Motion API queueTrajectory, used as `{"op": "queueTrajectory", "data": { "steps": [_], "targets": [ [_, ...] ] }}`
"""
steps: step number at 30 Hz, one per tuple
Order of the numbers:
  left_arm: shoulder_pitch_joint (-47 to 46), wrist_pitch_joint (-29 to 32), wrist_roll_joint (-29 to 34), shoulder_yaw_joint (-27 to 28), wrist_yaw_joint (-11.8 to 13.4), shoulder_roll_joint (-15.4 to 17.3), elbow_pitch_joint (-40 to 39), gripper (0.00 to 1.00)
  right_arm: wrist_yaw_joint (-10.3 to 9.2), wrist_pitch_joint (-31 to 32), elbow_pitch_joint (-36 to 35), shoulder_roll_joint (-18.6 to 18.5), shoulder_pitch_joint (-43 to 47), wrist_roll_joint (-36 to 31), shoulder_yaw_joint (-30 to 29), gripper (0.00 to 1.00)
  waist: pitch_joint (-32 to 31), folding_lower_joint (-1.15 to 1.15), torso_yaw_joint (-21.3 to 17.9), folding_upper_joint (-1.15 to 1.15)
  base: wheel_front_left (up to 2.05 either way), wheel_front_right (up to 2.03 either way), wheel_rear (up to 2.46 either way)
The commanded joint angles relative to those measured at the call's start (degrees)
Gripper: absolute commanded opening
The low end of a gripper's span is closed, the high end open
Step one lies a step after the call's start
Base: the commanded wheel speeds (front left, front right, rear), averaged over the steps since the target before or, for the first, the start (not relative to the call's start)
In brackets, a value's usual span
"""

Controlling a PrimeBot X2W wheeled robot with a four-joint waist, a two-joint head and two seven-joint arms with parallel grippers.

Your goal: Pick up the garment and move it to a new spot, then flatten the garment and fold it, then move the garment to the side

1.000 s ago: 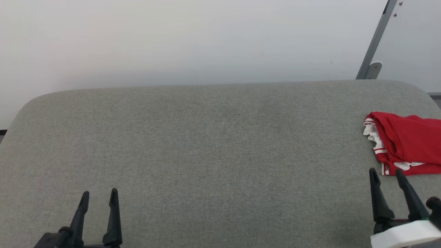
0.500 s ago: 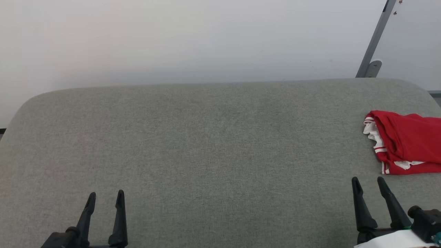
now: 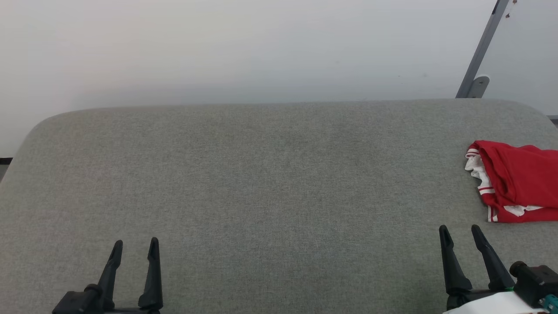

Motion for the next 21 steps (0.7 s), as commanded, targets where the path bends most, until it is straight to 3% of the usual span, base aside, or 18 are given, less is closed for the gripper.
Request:
{"op": "queueTrajectory", "data": {
  "steps": [1,7,8,10,21],
  "targets": [
    [-0.5,-0.2,-0.2,0.1,-0.2,0.0,-0.2,1.00,0.01,-0.2,0.0,0.2,0.4,-0.3,0.0,1.00,0.0,0.00,0.1,0.00,0.00,0.00,0.00],
    [-0.6,-0.2,-0.5,1.0,-0.2,-0.3,-0.8,1.00,0.01,-0.2,0.4,0.3,0.2,-0.6,-0.1,1.00,0.1,0.00,0.2,0.00,0.00,0.00,0.00],
    [0.0,0.0,-0.4,0.9,0.0,-0.3,-0.7,0.00,0.00,0.0,0.2,0.1,0.0,-0.1,-0.1,0.00,0.0,0.00,0.2,0.00,0.00,0.00,0.00],
    [0.3,0.1,-0.4,0.7,0.0,-0.5,0.3,0.00,0.00,0.1,1.2,0.4,0.2,0.0,0.0,0.00,0.1,0.00,0.2,0.00,0.00,0.00,0.00],
    [-1.9,3.0,-12.7,0.8,0.0,-0.5,2.2,0.00,0.00,3.2,2.1,1.1,-1.6,11.0,-0.9,0.00,0.2,0.00,0.1,0.00,0.00,0.00,0.00]
  ]
}}
